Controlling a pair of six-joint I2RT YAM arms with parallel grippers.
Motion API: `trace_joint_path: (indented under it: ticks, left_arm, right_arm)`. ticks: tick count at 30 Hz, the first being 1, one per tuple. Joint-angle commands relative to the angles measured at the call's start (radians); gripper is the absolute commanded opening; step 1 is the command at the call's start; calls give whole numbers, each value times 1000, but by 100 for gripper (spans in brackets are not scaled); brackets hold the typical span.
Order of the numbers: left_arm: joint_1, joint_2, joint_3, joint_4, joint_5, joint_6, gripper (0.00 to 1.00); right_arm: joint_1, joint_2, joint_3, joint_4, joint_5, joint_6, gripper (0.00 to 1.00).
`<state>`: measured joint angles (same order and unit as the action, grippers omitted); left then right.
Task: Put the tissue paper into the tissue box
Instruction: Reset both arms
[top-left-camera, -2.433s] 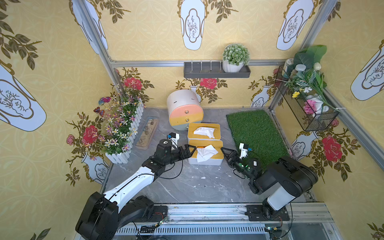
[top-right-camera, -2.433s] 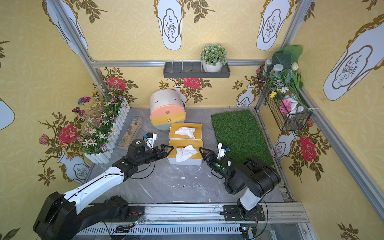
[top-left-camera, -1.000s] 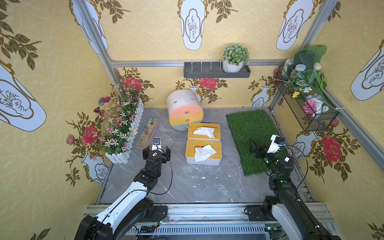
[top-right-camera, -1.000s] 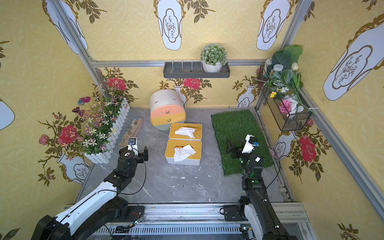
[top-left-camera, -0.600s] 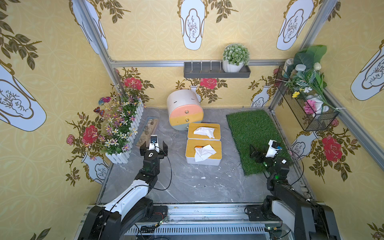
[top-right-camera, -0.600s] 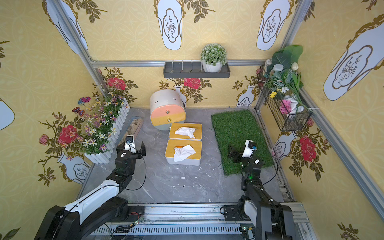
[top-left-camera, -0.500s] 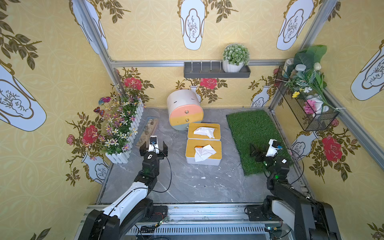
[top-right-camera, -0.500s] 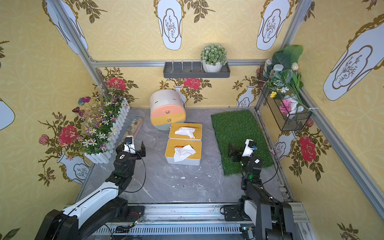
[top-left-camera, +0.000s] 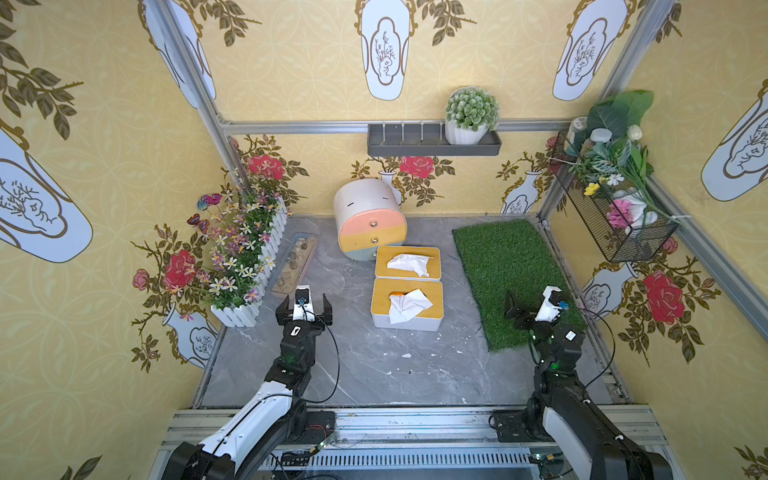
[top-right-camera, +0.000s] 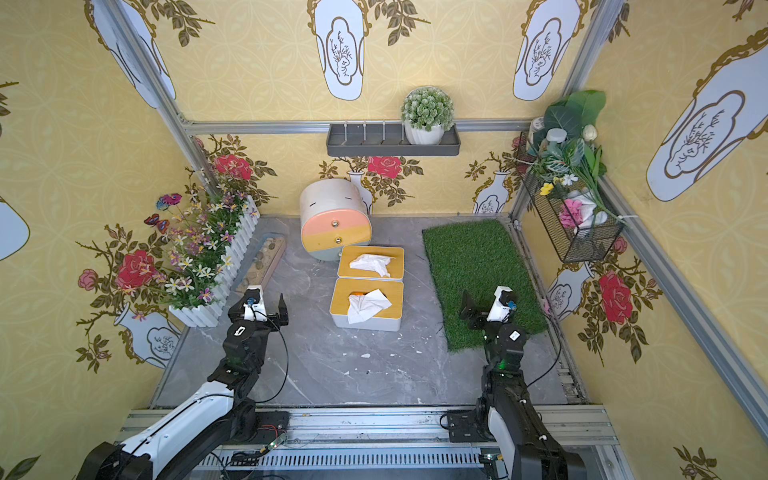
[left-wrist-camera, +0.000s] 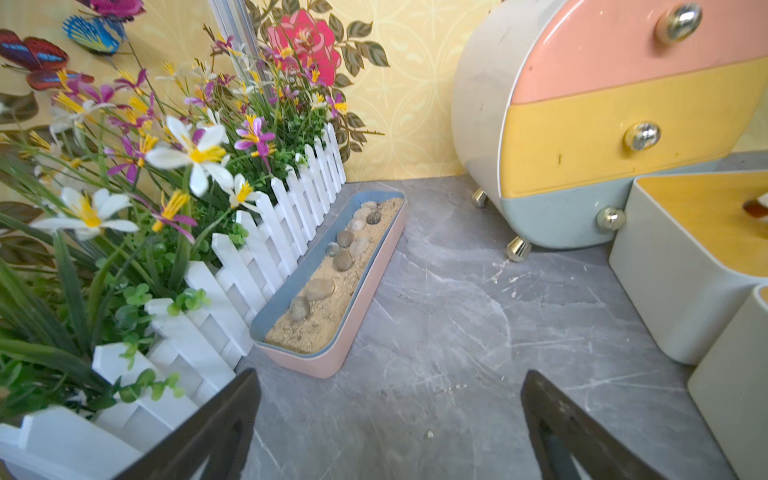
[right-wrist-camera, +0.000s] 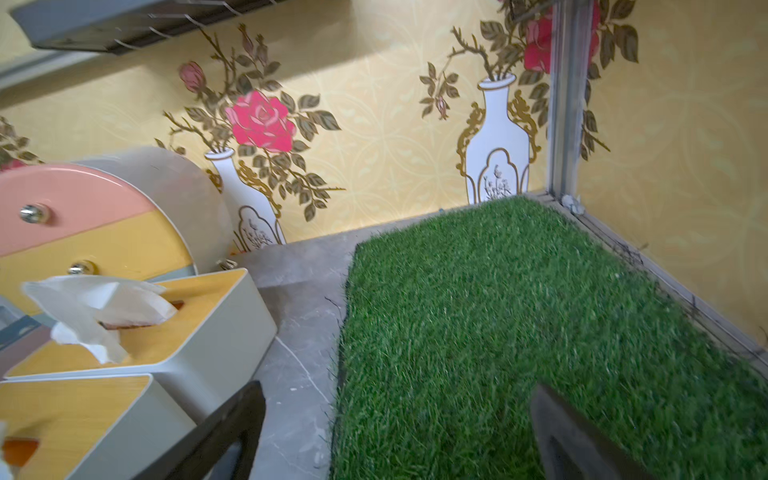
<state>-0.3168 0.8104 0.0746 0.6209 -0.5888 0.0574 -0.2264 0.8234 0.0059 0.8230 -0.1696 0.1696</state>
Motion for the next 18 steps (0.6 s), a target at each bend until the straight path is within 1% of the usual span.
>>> trace_joint_path:
  ticks: [1,2,3,4,5,7,8,10,11,15,18]
  left_arm:
    - [10,49,-20,129,21,11,100]
    - [17,73,-20,152,29,12,100]
    - [20,90,-17,161,40,23,100]
    - [22,106,-10,164,58,37,100]
    - [25,124,-1,166,70,42,100]
    - [30,155,11,170,96,57,100]
    - [35,176,10,189,117,65,100]
    - [63,239,-11,289,146,63,100]
    - [73,280,-22,344,152,59,100]
    - [99,444,0,445,201,61,100]
    - [113,540,15,522,175,49,100]
  right_arm:
    - [19,105,-68,194,34,-50,100]
    - [44,149,-86,284,32,-77,100]
    - [81,160,-74,265,34,-105,100]
    - [121,184,-71,271,63,-134,100]
    - [147,219,-81,325,70,-161,100]
    - [170,299,-74,386,54,-190,100]
    - [182,328,-51,383,51,-202,100]
    - [213,333,-9,292,83,-216,100]
    - [206,330,-30,333,83,-213,100]
    - [228,326,-34,335,102,-229,100]
    - [231,317,-44,342,97,-235,100]
